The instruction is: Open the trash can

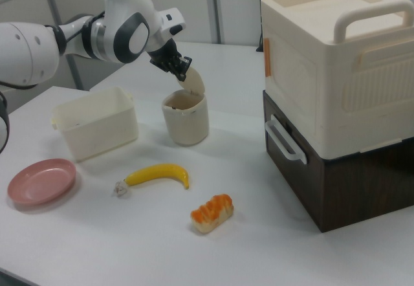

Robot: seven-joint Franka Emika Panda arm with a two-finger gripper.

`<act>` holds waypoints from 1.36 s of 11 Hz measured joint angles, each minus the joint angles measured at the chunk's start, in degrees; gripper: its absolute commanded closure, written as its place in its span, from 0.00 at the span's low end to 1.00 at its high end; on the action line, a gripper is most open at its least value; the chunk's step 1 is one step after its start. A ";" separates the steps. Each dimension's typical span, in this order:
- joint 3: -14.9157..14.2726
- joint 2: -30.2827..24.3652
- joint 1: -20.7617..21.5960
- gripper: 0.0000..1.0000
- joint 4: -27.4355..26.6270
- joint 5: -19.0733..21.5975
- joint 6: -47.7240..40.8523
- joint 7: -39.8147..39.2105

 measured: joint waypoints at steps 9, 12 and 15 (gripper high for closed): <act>0.02 -10.67 -0.38 0.00 -0.07 1.08 -30.49 1.61; 0.22 -12.45 -0.23 0.00 -0.11 1.12 -36.03 1.61; 0.45 -15.56 -0.11 0.00 -0.46 1.13 -42.37 1.62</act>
